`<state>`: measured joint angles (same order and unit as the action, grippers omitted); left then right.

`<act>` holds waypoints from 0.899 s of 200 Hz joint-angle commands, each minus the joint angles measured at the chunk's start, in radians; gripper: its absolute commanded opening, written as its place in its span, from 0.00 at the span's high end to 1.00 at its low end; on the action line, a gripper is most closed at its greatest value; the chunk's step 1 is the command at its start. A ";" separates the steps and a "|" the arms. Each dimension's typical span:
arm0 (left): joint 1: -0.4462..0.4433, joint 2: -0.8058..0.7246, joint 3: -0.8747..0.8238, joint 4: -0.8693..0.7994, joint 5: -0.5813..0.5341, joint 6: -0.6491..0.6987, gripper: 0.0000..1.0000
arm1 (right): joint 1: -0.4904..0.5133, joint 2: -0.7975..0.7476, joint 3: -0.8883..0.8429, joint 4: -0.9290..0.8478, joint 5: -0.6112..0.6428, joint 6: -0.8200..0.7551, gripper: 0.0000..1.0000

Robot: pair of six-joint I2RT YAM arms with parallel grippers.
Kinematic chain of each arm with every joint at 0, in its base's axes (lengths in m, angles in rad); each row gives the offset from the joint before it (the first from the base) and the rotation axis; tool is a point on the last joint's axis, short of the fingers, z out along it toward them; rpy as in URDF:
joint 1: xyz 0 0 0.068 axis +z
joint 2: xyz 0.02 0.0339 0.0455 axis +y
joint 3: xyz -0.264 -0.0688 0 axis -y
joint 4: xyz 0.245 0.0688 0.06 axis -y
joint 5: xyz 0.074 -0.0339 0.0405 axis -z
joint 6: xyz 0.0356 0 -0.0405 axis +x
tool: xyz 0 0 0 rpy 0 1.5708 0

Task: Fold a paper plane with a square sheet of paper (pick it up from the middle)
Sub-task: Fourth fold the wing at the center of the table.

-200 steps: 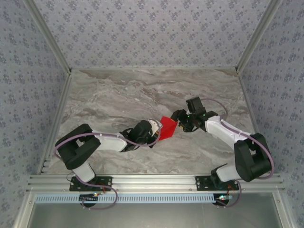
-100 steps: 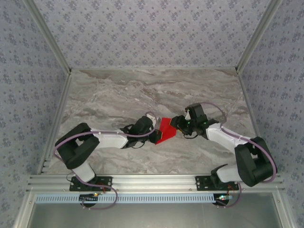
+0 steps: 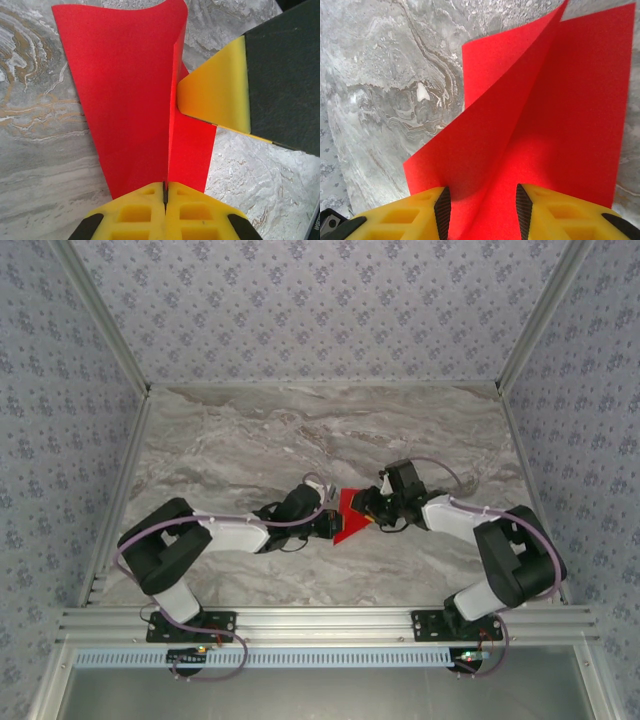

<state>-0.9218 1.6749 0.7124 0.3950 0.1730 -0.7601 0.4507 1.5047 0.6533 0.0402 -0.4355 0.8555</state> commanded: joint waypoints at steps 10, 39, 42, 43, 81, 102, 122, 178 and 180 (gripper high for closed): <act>0.004 0.029 -0.008 0.031 0.035 -0.024 0.91 | 0.010 0.041 0.022 0.039 -0.024 -0.017 0.57; 0.007 0.042 -0.010 0.053 0.051 -0.039 0.84 | 0.010 0.056 0.010 0.054 -0.024 -0.013 0.56; 0.008 0.043 -0.011 0.057 0.053 -0.041 0.84 | 0.011 0.057 0.008 0.056 -0.024 -0.014 0.56; 0.008 0.043 -0.011 0.057 0.054 -0.042 0.83 | 0.010 0.057 0.007 0.057 -0.025 -0.015 0.56; 0.017 0.049 -0.012 0.068 0.066 -0.049 0.80 | 0.009 0.060 0.000 0.061 -0.019 -0.017 0.56; 0.018 0.057 -0.014 0.073 0.075 -0.057 0.80 | 0.010 0.070 0.001 0.057 -0.016 -0.018 0.55; 0.020 0.059 -0.018 0.074 0.076 -0.061 0.80 | 0.010 0.075 0.000 0.059 -0.015 -0.018 0.55; 0.032 0.020 0.008 -0.040 0.030 0.014 0.89 | 0.009 0.012 -0.009 0.061 -0.026 -0.006 0.55; 0.033 0.016 0.009 -0.047 0.026 0.019 0.89 | 0.008 0.007 -0.010 0.060 -0.026 -0.006 0.55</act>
<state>-0.9020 1.7237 0.7033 0.4221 0.2241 -0.8009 0.4545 1.5677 0.6529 0.0948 -0.4511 0.8555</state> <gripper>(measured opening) 0.119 0.449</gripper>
